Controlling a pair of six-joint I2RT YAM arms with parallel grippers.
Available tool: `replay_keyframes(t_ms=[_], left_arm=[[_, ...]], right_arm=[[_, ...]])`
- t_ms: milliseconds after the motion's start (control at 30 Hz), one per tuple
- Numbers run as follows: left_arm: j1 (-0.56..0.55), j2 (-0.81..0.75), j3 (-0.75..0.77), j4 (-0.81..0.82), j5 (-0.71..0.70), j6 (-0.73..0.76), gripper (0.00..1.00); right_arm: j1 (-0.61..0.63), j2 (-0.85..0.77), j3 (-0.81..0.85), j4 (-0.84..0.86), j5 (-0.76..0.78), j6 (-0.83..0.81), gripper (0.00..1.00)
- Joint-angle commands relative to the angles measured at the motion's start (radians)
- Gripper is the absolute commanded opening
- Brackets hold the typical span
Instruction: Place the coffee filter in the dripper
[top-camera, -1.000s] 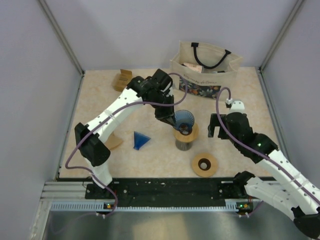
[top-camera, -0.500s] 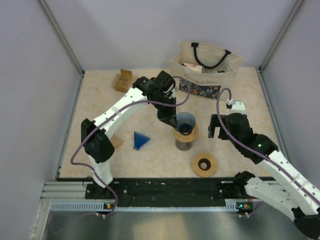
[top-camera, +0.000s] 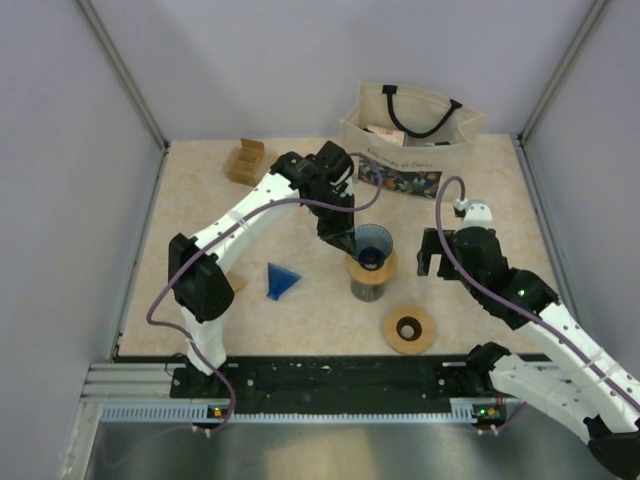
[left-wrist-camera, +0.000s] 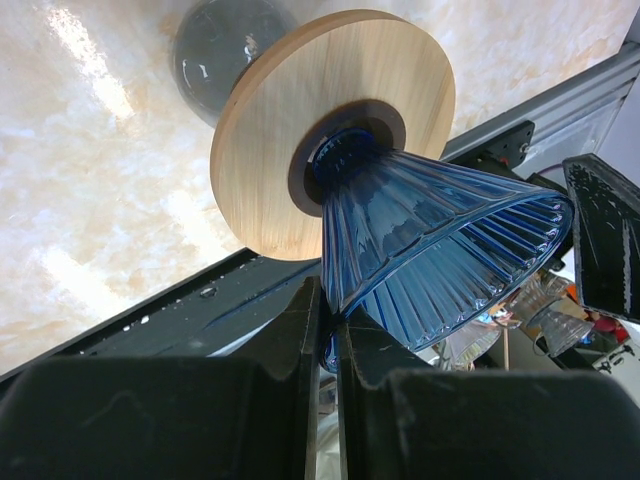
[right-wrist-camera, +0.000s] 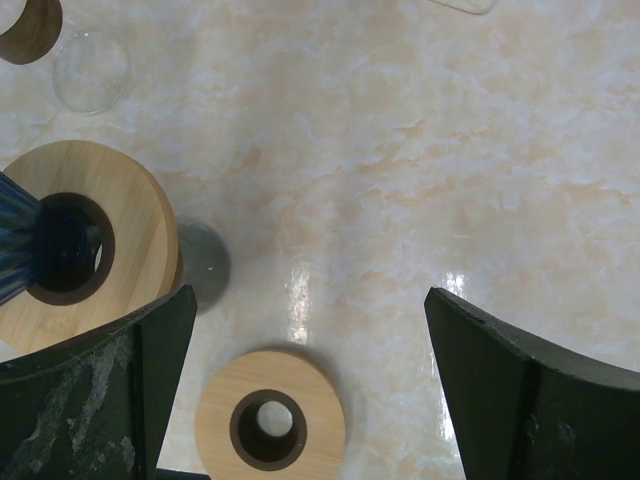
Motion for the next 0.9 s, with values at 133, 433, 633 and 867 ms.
replay_keyframes(t_ms=[133, 433, 633, 867], left_arm=[[0.004, 0.037, 0.054, -0.034, 0.019, 0.014, 0.00], [0.002, 0.098, 0.110, -0.137, -0.017, 0.034, 0.00], [-0.001, 0.130, 0.140, -0.215, -0.084, 0.058, 0.00], [-0.005, 0.156, 0.133, -0.240, -0.061, 0.072, 0.00]], right_arm=[[-0.010, -0.017, -0.007, 0.017, 0.023, 0.016, 0.98], [-0.010, -0.026, -0.010, 0.019, 0.036, 0.024, 0.98], [-0.008, -0.033, -0.010, 0.017, 0.047, 0.031, 0.99], [-0.011, -0.034, -0.010, 0.019, 0.058, 0.036, 0.98]])
